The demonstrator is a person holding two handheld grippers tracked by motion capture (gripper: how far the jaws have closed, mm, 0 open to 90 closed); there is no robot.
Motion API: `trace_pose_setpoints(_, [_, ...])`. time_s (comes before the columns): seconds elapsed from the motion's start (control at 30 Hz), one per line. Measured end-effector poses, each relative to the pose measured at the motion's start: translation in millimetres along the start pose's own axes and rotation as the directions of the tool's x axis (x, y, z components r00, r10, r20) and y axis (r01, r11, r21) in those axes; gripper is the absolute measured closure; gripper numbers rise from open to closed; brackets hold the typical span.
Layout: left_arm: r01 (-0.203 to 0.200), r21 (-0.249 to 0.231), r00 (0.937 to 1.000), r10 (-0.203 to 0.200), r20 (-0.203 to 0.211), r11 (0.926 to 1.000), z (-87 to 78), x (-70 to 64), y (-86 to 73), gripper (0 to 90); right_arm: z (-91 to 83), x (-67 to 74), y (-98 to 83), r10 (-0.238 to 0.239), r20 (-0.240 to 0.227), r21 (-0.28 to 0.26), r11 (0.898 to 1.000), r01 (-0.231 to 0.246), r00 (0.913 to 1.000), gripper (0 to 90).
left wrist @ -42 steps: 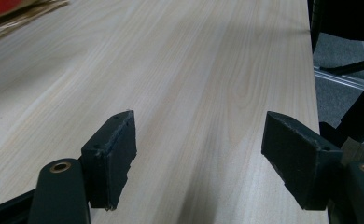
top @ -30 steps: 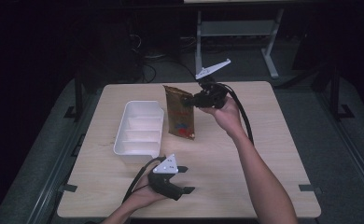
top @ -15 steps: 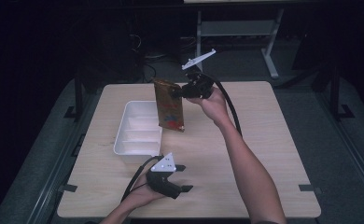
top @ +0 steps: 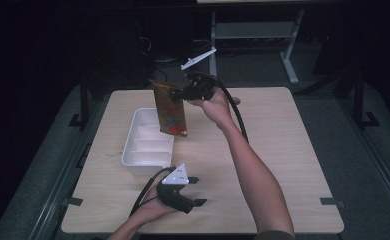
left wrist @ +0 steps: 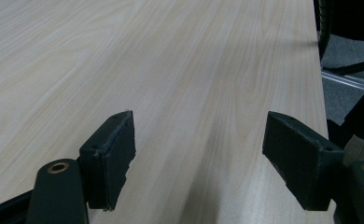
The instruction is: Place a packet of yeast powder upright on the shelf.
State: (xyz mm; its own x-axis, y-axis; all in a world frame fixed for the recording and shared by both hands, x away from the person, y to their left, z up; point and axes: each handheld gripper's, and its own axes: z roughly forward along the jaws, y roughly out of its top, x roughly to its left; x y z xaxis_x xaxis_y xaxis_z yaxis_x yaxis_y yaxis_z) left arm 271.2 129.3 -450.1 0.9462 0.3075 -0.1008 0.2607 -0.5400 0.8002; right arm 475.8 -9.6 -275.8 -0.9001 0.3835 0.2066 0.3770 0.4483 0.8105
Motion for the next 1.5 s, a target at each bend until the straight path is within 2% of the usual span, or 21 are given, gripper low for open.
trace_pose_setpoints(0.2, [-0.002,-0.005,1.0000,0.002,-0.001,1.0000,-0.3,-0.8,0.1,25.1,10.5,1.2,7.3,-0.015,-0.006,-0.003,1.000,0.015,0.9999,84.2])
trace_pose_setpoints(0.87, [-0.002,-0.005,1.0000,0.002,0.003,1.0000,-0.6,-0.2,-0.2,25.1,52.3,-1.9,15.5,-0.008,-0.024,0.018,1.000,0.009,0.9997,84.2])
trace_pose_setpoints(1.5, [-0.009,-0.003,0.9999,0.009,0.006,1.0000,0.1,-0.1,0.2,25.1,78.1,-7.4,7.0,0.021,-0.037,0.010,1.000,-0.020,0.9991,84.1])
